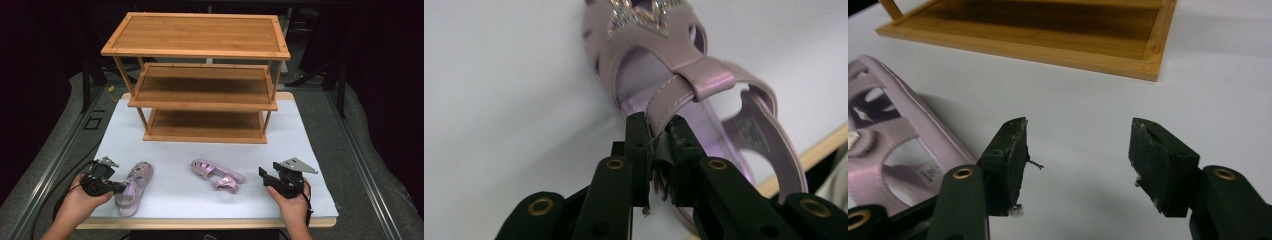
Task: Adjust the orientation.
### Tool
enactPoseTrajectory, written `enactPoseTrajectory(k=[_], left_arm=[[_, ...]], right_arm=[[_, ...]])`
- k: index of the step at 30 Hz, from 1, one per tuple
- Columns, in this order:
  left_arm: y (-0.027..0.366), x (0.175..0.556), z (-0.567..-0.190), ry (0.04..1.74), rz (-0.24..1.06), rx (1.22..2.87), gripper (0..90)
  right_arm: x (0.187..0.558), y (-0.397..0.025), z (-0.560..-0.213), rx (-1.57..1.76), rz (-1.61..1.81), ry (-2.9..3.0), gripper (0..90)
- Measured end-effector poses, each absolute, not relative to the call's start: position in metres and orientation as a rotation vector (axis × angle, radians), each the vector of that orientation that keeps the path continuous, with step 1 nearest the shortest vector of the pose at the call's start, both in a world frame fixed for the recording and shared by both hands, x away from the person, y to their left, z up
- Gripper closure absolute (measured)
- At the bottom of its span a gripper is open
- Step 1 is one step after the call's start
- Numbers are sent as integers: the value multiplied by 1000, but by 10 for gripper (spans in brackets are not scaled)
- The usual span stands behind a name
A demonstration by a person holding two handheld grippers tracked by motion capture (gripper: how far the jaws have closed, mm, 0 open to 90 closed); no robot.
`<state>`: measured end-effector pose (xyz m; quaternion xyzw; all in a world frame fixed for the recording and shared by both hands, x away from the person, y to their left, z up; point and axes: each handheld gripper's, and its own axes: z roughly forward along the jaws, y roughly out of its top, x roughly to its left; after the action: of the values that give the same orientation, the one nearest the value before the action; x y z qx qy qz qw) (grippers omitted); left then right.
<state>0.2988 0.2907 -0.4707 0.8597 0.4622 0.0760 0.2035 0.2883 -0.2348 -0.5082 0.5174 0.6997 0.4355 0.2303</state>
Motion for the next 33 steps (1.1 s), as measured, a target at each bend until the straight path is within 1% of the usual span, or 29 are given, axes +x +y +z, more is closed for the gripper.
enactPoseTrajectory(k=[1,2,3,5,10,11,15,16,17,20,23,25,27,28,29,32,33], left_arm=[[288,303,-462,1265,253,2407,831],[288,303,-462,1265,253,2407,832],[285,305,-458,1243,303,2410,832],[277,315,-450,1198,357,2392,835],[265,331,-441,1135,372,2381,835],[262,338,-440,1104,357,2400,834],[259,347,-444,1080,329,2455,833],[259,350,-448,1094,318,2477,833],[260,354,-454,1111,320,2536,832],[262,356,-460,1123,337,2567,827],[267,361,-464,1144,279,2612,815],[269,365,-466,1184,213,2650,790],[269,368,-466,1207,222,2669,761],[269,368,-466,1207,222,2669,729],[269,370,-464,1250,189,2655,717],[268,372,-464,1284,176,2666,692],[266,374,-467,1315,121,2689,685]], right_arm=[[289,-235,-508,1440,1219,1919,405],[289,-235,-508,1440,1219,1919,405],[289,-236,-508,1443,1218,1917,406],[290,-236,-510,1448,1218,1914,407],[291,-237,-511,1452,1209,1913,407],[291,-238,-511,1463,1201,1911,407],[291,-241,-512,1468,1209,1905,407],[291,-241,-512,1468,1209,1905,407],[291,-242,-512,1468,1213,1900,407],[291,-242,-512,1470,1212,1902,407],[291,-241,-512,1466,1212,1897,407],[291,-241,-512,1468,1205,1906,407],[292,-241,-513,1469,1205,1911,407],[292,-241,-513,1469,1205,1911,407],[292,-241,-513,1473,1203,1916,407],[292,-241,-513,1473,1200,1917,407],[292,-241,-514,1473,1204,1914,407]])
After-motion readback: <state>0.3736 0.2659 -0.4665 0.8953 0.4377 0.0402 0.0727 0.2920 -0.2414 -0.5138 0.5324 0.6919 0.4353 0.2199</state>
